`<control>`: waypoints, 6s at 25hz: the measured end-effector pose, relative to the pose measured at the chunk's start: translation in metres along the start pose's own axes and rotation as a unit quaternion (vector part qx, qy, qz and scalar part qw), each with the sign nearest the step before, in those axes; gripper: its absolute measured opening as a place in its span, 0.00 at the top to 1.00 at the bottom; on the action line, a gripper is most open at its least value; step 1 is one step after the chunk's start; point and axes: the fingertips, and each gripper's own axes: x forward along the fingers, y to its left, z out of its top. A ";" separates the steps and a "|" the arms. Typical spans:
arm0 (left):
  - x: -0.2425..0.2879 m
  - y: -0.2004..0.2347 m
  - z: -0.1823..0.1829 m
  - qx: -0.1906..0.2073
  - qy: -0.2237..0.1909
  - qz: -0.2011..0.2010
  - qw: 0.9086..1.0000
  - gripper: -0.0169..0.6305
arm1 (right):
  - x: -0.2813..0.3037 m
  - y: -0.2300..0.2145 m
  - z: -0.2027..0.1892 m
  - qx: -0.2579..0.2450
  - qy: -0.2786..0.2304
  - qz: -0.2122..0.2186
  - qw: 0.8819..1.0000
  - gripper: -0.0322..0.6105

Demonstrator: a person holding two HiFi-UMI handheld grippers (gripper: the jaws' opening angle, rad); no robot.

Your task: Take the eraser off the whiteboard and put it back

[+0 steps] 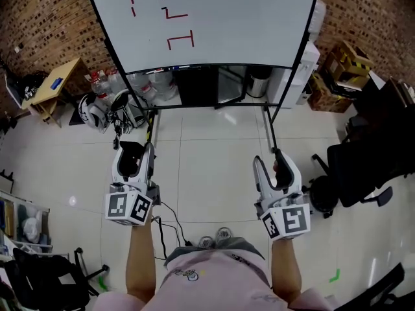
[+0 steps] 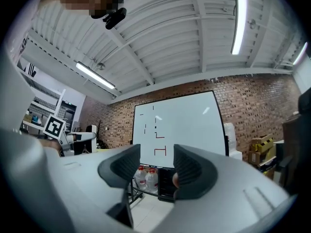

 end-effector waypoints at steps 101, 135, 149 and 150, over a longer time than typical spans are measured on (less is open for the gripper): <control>0.169 0.044 -0.052 -0.040 0.040 -0.047 0.997 0.57 | 0.235 -0.013 -0.057 0.003 0.023 0.032 0.999 0.63; 0.403 0.109 -0.103 -0.051 0.043 -0.054 0.996 0.57 | 0.469 -0.081 -0.070 -0.013 0.001 0.056 0.998 0.64; 0.474 0.118 -0.094 -0.031 0.026 -0.061 0.997 0.57 | 0.493 -0.108 -0.065 -0.018 -0.004 0.048 0.999 0.64; 0.483 0.119 -0.093 -0.026 0.023 -0.062 0.997 0.57 | 0.492 -0.111 -0.064 -0.018 -0.005 0.046 0.999 0.64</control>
